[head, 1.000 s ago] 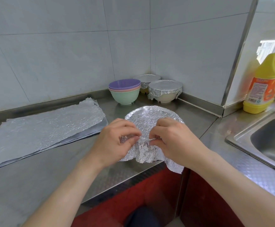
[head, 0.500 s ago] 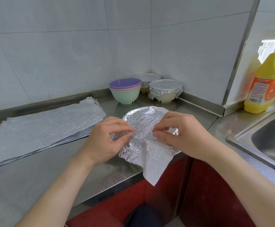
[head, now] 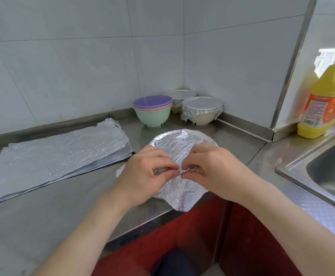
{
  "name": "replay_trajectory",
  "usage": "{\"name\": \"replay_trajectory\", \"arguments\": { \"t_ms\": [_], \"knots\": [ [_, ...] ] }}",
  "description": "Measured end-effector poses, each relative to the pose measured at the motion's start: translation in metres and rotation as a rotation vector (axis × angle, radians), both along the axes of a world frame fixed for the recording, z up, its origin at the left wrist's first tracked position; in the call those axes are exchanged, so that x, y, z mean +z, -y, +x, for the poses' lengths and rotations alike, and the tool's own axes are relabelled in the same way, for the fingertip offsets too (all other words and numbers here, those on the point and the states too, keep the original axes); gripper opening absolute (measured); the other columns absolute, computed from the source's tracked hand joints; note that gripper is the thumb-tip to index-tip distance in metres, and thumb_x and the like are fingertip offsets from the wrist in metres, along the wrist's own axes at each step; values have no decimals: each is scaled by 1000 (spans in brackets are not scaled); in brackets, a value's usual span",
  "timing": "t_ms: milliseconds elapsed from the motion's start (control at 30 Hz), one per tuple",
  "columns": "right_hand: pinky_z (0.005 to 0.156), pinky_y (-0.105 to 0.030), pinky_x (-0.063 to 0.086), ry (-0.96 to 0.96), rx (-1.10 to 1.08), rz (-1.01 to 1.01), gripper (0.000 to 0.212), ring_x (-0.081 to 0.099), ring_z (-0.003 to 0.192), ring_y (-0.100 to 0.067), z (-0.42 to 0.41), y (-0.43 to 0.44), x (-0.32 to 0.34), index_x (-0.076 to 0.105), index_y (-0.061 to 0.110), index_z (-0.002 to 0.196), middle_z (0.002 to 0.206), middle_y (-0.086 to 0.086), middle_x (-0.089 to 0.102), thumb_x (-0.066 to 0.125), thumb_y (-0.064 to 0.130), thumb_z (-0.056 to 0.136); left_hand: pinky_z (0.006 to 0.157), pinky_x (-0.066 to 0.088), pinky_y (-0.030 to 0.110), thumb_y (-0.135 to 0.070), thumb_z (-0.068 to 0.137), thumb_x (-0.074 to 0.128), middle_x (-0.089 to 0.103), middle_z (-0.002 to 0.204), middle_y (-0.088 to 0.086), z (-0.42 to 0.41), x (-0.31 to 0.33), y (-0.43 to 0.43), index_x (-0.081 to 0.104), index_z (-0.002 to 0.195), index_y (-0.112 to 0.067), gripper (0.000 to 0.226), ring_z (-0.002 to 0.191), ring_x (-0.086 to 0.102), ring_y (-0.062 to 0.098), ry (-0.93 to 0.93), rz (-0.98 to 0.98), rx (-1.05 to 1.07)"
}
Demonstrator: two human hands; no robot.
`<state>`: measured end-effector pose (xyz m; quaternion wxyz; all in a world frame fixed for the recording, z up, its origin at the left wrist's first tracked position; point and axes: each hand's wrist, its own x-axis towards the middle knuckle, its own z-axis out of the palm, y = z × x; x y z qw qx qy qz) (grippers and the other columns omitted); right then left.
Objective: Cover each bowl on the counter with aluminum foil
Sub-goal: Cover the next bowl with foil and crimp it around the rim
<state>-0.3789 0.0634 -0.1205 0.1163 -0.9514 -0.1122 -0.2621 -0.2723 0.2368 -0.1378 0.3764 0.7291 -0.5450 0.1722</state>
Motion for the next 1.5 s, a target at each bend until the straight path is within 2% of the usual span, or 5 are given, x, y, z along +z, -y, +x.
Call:
{"name": "replay_trajectory", "arguments": {
  "t_ms": [333, 600, 967, 1200, 1500],
  "knots": [
    [49, -29, 45, 109, -48, -171, 19, 56, 60, -23, 9, -14, -10, 68, 16, 70, 65, 1, 54, 84, 27, 71, 70, 45, 30, -11, 77, 70, 63, 80, -7, 3, -4, 1, 73, 81, -13, 6, 78, 54, 13, 172, 27, 42],
    [99, -34, 41, -220, -137, 96, 60, 48, 125, -13, 3, -1, 12, 52, 22, 137, 134, 4, 55, 32, 58, 93, 107, 38, 34, -38, 95, 57, 56, 134, -15, 13, 25, 3, 67, 120, -28, 29, 125, 48, 5, -135, 311, 202],
    [115, -45, 15, -502, -210, -58, 65, 40, 131, -8, 17, 16, 9, 57, 29, 118, 127, 9, 55, 11, 65, 89, 119, 8, 46, -83, 74, 15, 3, 161, -9, 30, 42, 30, 18, 152, -37, 90, 148, 0, 7, -114, 1000, 185],
    [91, -31, 48, -179, -333, 392, 32, 64, 100, -15, 30, 31, 18, 62, 27, 126, 121, 5, 66, 53, 37, 97, 94, 45, 29, -35, 95, 56, 66, 118, -10, 43, 41, 33, 68, 117, -27, 26, 109, 58, 10, -189, 303, 365],
    [81, -35, 57, -289, -456, 461, 16, 67, 81, -20, 92, 49, 27, 75, 20, 99, 90, -1, 73, 64, 28, 91, 57, 44, 22, -37, 89, 65, 73, 77, -4, 73, 42, 56, 77, 83, -23, 19, 65, 63, 10, -273, 380, 508]
  ]
}}
